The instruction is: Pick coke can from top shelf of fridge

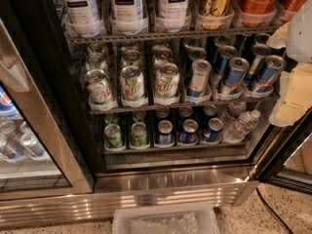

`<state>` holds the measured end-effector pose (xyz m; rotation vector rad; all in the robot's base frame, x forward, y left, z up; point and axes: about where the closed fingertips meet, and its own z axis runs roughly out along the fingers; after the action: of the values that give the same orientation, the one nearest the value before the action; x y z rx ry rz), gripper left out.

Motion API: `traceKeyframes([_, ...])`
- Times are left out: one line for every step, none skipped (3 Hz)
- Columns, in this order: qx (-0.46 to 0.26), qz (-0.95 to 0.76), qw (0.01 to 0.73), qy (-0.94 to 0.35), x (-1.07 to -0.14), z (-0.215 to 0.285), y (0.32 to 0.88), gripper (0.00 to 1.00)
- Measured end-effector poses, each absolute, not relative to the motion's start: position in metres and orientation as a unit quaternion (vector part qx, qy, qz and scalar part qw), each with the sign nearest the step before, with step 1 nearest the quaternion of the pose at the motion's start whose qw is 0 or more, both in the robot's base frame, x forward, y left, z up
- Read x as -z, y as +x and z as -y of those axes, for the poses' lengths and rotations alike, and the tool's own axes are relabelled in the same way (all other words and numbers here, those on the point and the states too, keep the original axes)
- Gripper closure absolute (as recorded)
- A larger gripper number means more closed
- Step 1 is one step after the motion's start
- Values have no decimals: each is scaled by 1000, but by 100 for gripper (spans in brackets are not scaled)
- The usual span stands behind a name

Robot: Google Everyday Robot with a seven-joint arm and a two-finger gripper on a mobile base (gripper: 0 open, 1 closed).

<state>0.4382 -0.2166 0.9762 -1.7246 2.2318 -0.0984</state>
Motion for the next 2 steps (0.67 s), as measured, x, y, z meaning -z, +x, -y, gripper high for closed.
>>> traceKeyframes([35, -781, 159, -603, -976, 217, 438, 0])
traceKeyframes([59, -783, 117, -608, -975, 213, 439, 0])
